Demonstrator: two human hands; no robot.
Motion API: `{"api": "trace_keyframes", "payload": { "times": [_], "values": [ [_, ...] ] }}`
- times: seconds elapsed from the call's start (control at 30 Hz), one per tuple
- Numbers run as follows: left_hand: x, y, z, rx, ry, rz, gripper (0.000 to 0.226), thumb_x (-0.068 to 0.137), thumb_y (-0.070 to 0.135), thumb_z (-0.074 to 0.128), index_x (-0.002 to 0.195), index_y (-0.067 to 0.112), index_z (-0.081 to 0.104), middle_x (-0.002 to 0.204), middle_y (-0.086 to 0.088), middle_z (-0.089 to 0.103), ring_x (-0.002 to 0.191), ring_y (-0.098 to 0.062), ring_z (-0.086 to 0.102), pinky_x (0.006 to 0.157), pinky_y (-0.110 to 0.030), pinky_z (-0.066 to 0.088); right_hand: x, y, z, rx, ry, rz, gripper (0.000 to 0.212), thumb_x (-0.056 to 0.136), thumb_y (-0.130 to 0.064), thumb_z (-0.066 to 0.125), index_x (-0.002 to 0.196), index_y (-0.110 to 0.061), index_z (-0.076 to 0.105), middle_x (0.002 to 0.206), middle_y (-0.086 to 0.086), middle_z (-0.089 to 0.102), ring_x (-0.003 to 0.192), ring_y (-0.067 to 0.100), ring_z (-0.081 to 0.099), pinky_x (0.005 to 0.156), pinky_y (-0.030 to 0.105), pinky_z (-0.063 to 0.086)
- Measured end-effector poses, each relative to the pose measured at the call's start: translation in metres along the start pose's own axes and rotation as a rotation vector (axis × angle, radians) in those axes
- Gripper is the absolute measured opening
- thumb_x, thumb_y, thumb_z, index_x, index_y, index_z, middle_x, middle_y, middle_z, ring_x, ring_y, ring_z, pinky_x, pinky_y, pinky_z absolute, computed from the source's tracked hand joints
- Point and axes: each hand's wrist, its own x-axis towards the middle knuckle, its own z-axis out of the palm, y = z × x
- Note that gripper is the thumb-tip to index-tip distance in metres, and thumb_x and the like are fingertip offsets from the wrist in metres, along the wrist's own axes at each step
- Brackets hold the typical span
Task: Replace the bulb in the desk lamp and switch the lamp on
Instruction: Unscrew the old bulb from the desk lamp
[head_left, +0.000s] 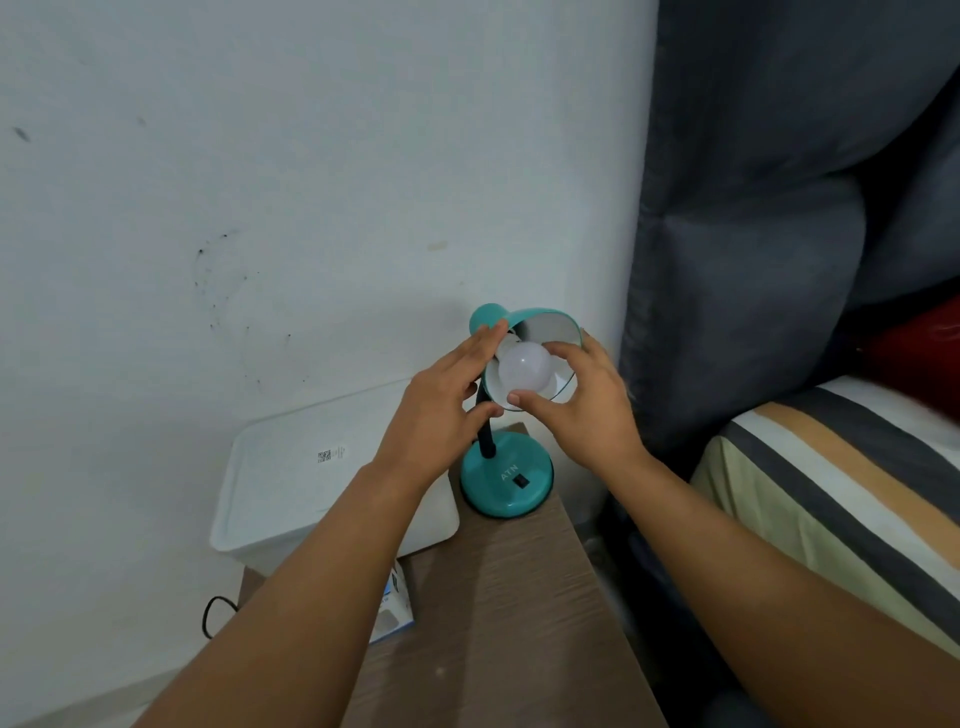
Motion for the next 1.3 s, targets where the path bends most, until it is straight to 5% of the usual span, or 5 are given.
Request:
{"api": "trace_keyframes", "payload": {
  "times": [0.5, 0.73, 1.03, 1.2, 1.3],
  "values": [
    [-0.001, 0.003, 0.002, -0.011, 0.006, -0.029, 0.090, 0.085, 0.007, 0.079, 0.155, 0.038, 0.031, 0.157, 0.000, 0.044, 0.138, -0.019, 0.050, 0.107, -0.040, 0.050, -0.003, -0.007, 0.008, 0.080, 0.031, 0.075, 0.066, 0.067, -0.056, 0.080, 0.123, -0.027, 0.059, 0.121, -0.006, 0.057, 0.111, 0.014, 0.054, 0.086, 0.029, 0.046],
    [-0.002, 0.005, 0.001, -0.022, -0.002, -0.040, 0.092, 0.083, 0.002, 0.078, 0.155, 0.036, 0.032, 0.157, -0.001, 0.043, 0.139, -0.020, 0.049, 0.108, -0.041, 0.049, -0.006, -0.005, 0.013, 0.271, 0.015, 0.134, 0.068, 0.073, -0.032, 0.084, 0.133, -0.027, 0.054, 0.133, -0.001, 0.051, 0.121, 0.017, 0.051, 0.101, 0.044, 0.049],
    [-0.001, 0.005, 0.000, -0.037, -0.004, -0.049, 0.090, 0.084, 0.003, 0.078, 0.155, 0.036, 0.034, 0.157, 0.000, 0.043, 0.137, -0.019, 0.051, 0.107, -0.040, 0.049, -0.008, -0.011, 0.015, 0.225, 0.074, 0.184, 0.066, 0.067, -0.052, 0.083, 0.123, -0.025, 0.061, 0.124, 0.000, 0.060, 0.117, 0.020, 0.056, 0.095, 0.036, 0.050],
    [-0.001, 0.005, 0.002, -0.006, 0.001, -0.040, 0.090, 0.083, 0.005, 0.080, 0.155, 0.033, 0.033, 0.157, -0.002, 0.044, 0.136, -0.020, 0.052, 0.107, -0.039, 0.050, -0.010, -0.011, 0.012, 0.011, 0.029, 0.074, 0.071, 0.078, -0.029, 0.082, 0.139, -0.037, 0.046, 0.165, 0.008, 0.012, 0.148, 0.032, 0.021, 0.114, 0.050, 0.033],
    [-0.001, 0.005, 0.002, -0.009, 0.006, -0.038, 0.091, 0.083, 0.003, 0.080, 0.155, 0.033, 0.033, 0.156, -0.002, 0.044, 0.135, -0.020, 0.053, 0.107, -0.040, 0.050, -0.011, -0.008, 0.012, 0.062, 0.005, 0.054, 0.075, 0.077, -0.024, 0.083, 0.139, -0.036, 0.043, 0.166, 0.004, 0.006, 0.148, 0.022, 0.021, 0.113, 0.036, 0.032]
  ]
}}
